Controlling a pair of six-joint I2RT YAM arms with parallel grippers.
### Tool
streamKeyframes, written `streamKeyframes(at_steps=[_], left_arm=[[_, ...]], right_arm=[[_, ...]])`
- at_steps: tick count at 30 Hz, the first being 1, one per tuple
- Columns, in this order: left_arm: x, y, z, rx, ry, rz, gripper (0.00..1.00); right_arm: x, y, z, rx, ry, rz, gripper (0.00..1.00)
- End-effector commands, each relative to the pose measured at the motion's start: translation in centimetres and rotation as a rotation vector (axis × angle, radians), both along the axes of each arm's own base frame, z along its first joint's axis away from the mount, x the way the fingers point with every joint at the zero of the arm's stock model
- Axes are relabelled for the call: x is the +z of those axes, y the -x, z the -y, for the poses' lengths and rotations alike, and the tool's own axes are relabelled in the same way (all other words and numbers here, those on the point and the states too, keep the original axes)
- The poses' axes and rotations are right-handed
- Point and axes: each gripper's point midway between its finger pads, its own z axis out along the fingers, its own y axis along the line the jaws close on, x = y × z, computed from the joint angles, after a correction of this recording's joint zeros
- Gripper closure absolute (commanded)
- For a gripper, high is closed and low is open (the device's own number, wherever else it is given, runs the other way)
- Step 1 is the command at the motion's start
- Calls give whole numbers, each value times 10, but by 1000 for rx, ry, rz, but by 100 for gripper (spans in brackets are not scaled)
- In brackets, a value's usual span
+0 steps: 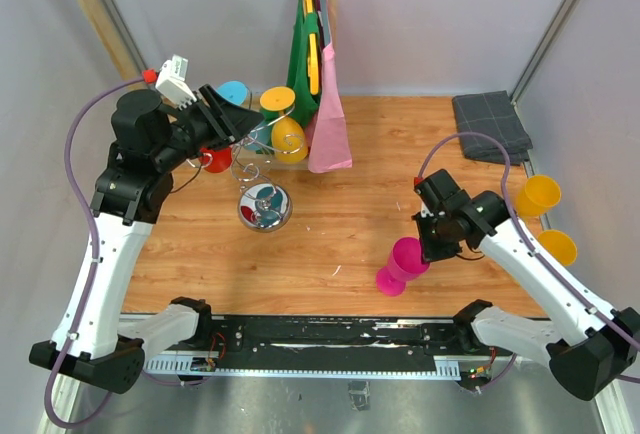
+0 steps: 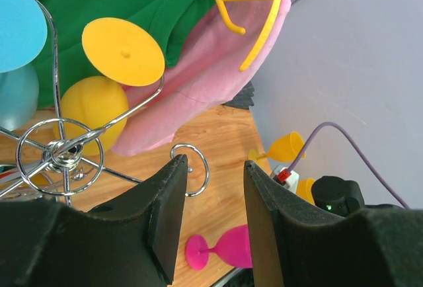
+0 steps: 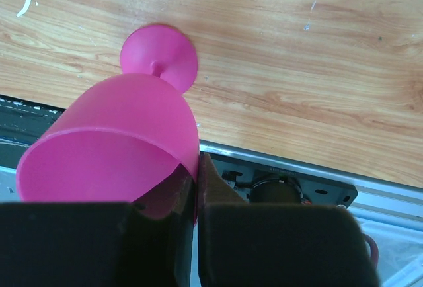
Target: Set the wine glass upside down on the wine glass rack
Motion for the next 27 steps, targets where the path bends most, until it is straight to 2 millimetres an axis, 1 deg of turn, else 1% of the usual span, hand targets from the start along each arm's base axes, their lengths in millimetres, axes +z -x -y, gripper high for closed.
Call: streamKeyframes(at_steps=[1, 3, 5, 7, 9, 10, 12, 17, 18, 23, 27], left_arm=[[15, 3, 1, -10, -5, 41, 55], [16, 3, 3, -16, 1, 40, 55], [17, 3, 5, -26, 12, 38, 55], [21, 4, 8, -44, 27, 40, 55], [25, 6, 11, -60, 47, 45, 55], [27, 6, 12, -67, 59, 48, 55], [32, 7, 16, -81, 86, 53, 55], [44, 11, 30, -165, 196, 72, 54], [46, 12, 32, -179, 215, 73, 54], [54, 16, 37, -212, 263, 74, 54], [62, 21, 33, -193, 269, 94, 54]], right_arm=[[4, -7, 2, 1, 22, 45, 99], [14, -11, 1, -12, 14, 76, 99], [31, -19, 1, -31, -4, 138, 99], [55, -28, -1, -48, -42, 225, 99], [84, -39, 0, -78, -78, 334, 99], [98, -45, 1, -91, -97, 392, 99], [135, -60, -1, -118, -156, 535, 99], [219, -92, 1, -200, -270, 851, 99], [234, -99, 0, -208, -288, 899, 99], [316, -133, -16, -236, -414, 1139, 99], [383, -156, -40, -201, -540, 1285, 99]])
